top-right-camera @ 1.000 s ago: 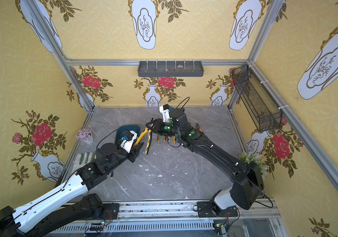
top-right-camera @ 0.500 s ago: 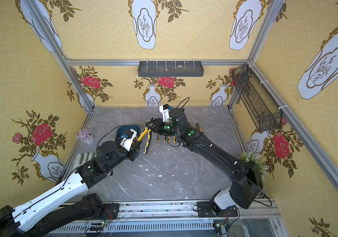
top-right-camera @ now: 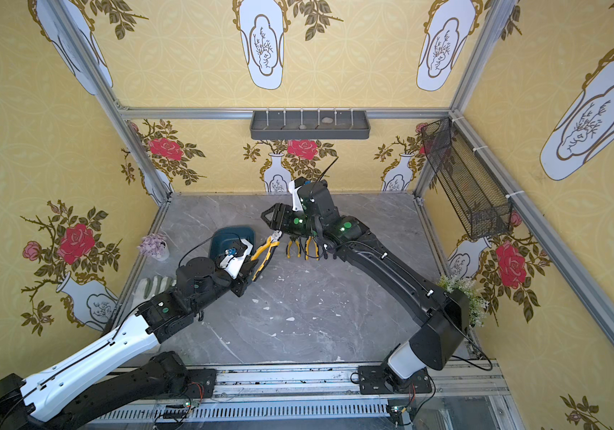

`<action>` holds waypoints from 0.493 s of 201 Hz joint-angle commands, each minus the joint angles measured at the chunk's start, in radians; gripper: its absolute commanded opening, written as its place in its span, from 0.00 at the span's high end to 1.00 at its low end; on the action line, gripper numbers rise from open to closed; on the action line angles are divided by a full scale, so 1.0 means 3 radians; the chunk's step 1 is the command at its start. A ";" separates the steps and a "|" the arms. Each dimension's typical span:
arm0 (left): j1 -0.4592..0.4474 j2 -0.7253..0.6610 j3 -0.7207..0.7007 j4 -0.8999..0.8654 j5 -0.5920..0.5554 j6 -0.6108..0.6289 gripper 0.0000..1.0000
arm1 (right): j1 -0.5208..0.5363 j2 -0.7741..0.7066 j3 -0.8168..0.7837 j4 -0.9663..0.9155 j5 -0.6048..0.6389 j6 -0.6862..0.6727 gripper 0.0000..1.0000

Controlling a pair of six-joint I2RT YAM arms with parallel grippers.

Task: Take the pliers out of the storage box
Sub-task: Pick up the pliers from the storage box.

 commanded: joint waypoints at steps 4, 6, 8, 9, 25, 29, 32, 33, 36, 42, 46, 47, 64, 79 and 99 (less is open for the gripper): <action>-0.0065 -0.0042 -0.0049 -0.0079 -0.0455 0.0235 1.00 | 0.0018 0.0181 0.0338 -0.0837 0.0483 -0.0187 0.35; -0.0077 -0.0042 -0.0052 -0.0078 -0.0506 0.0247 1.00 | 0.0020 0.0199 0.0367 -0.0874 0.0503 -0.0181 0.35; -0.0088 -0.0042 -0.0060 -0.0078 -0.0562 0.0258 1.00 | 0.0026 0.0214 0.0404 -0.0908 0.0529 -0.0174 0.35; -0.0090 -0.0042 -0.0061 -0.0080 -0.0587 0.0263 1.00 | 0.0029 0.0223 0.0410 -0.0930 0.0547 -0.0172 0.35; -0.0127 -0.0016 -0.0083 -0.0047 -0.0988 0.0320 1.00 | 0.0143 0.0333 0.0606 -0.1158 0.0767 -0.0092 0.34; -0.0129 0.0001 -0.0088 -0.0033 -0.1090 0.0336 1.00 | 0.0176 0.0355 0.0647 -0.1199 0.0817 -0.0070 0.34; -0.0133 0.0014 -0.0088 -0.0026 -0.1148 0.0347 1.00 | 0.0198 0.0374 0.0677 -0.1227 0.0851 -0.0047 0.34; -0.0133 0.0016 -0.0088 -0.0020 -0.1176 0.0349 1.00 | 0.0208 0.0380 0.0688 -0.1238 0.0861 -0.0041 0.34; -0.0138 0.0025 -0.0092 -0.0005 -0.1251 0.0357 1.00 | 0.0234 0.0395 0.0723 -0.1269 0.0896 -0.0015 0.34; -0.0148 0.0041 -0.0102 0.0030 -0.1383 0.0364 1.00 | 0.0272 0.0431 0.0789 -0.1330 0.0955 0.0050 0.33; -0.0149 0.0048 -0.0106 0.0054 -0.1447 0.0369 1.00 | 0.0295 0.0457 0.0816 -0.1374 0.0973 0.0088 0.33; -0.0149 0.0049 -0.0107 0.0061 -0.1461 0.0370 1.00 | 0.0297 0.0462 0.0821 -0.1383 0.0978 0.0103 0.33; -0.0160 0.0027 -0.0172 0.0228 -0.1603 0.0394 1.00 | 0.0318 0.0567 0.0947 -0.1533 0.0999 0.0335 0.33; -0.0164 -0.0010 -0.0229 0.0342 -0.1606 0.0402 1.00 | 0.0315 0.0595 0.0934 -0.1526 0.0994 0.0397 0.33; -0.0164 -0.0010 -0.0245 0.0349 -0.1594 0.0396 1.00 | 0.0295 0.0610 0.0861 -0.1469 0.0949 0.0383 0.33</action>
